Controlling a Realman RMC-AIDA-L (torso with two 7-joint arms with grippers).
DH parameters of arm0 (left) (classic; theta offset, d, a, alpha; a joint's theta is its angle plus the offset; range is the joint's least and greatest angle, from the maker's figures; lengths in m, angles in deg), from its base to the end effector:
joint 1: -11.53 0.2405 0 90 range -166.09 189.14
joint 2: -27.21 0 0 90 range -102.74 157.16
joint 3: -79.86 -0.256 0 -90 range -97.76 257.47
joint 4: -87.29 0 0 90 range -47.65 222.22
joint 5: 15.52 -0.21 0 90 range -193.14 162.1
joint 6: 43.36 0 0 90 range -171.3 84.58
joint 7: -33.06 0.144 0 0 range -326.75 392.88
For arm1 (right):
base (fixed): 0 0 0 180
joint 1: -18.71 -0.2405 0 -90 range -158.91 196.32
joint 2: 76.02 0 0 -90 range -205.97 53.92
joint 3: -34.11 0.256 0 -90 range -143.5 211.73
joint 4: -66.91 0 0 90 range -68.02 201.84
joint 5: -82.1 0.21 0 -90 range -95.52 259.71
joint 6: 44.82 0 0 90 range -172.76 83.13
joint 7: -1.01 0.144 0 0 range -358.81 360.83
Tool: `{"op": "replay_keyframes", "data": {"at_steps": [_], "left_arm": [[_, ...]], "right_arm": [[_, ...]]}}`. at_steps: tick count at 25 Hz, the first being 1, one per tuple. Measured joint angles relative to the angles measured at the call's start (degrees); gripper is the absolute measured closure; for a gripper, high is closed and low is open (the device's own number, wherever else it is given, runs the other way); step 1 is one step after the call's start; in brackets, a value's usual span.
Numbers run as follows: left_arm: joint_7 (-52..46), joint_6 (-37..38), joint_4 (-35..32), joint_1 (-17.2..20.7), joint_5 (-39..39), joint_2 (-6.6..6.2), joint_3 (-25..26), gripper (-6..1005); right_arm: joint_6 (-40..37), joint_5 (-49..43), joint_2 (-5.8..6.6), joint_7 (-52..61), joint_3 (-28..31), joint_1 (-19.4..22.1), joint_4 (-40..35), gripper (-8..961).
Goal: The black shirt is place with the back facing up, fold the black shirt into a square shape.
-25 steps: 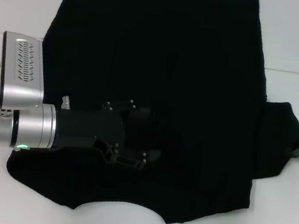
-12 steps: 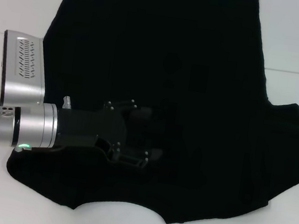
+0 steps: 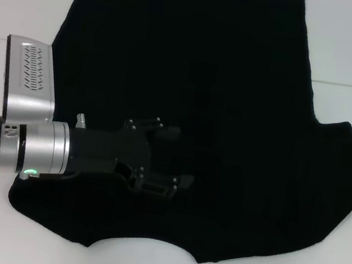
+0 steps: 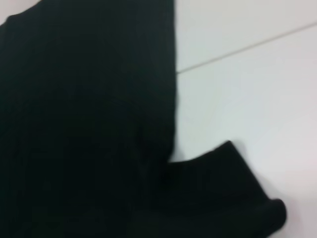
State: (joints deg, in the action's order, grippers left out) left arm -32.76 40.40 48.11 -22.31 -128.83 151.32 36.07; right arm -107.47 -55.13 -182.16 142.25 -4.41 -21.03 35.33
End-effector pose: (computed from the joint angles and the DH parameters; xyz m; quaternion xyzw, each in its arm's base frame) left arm -0.2209 0.3445 -0.0376 -0.9592 -0.0730 -0.2305 0.1464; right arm 0.3293 0.4145 0.0869 -0.7100 0.6297 0.1014 0.2985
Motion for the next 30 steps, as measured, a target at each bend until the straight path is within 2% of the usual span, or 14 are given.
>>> {"op": "replay_keyframes", "data": {"at_steps": [4,8,13,16,18,22,30], "left_arm": [[-0.02,-0.09,0.07,-0.01,0.40,-0.01,0.04,50],[-0.02,-0.15,0.07,-0.01,0.46,0.00,0.02,50],[-0.02,-0.42,-0.02,0.00,0.47,-0.02,0.10,49],[-0.01,-1.06,-0.02,0.00,0.47,-0.08,0.12,49],[-0.01,-1.30,-0.01,0.02,0.47,-0.09,0.12,49],[-0.01,-1.61,0.06,0.17,0.52,-0.08,0.12,49],[-0.01,-1.67,0.07,0.09,0.55,0.00,0.11,50]], "right_arm": [[-1.77,0.14,-1.10,-0.76,-0.08,-2.39,-0.24,876],[-3.97,0.27,-3.51,-1.52,-1.35,-7.04,-0.25,863],[-3.59,-0.30,-6.35,-1.05,-7.27,-13.35,0.22,846],[-2.33,-1.15,-7.53,0.03,-11.26,-15.37,0.13,836],[-1.40,-1.65,-8.01,1.26,-12.30,-15.32,-0.51,829],[-0.90,-1.41,-7.67,2.80,-11.62,-13.38,-1.81,816],[-2.69,-1.39,-5.53,4.88,-10.92,-10.44,-2.08,467]]}}
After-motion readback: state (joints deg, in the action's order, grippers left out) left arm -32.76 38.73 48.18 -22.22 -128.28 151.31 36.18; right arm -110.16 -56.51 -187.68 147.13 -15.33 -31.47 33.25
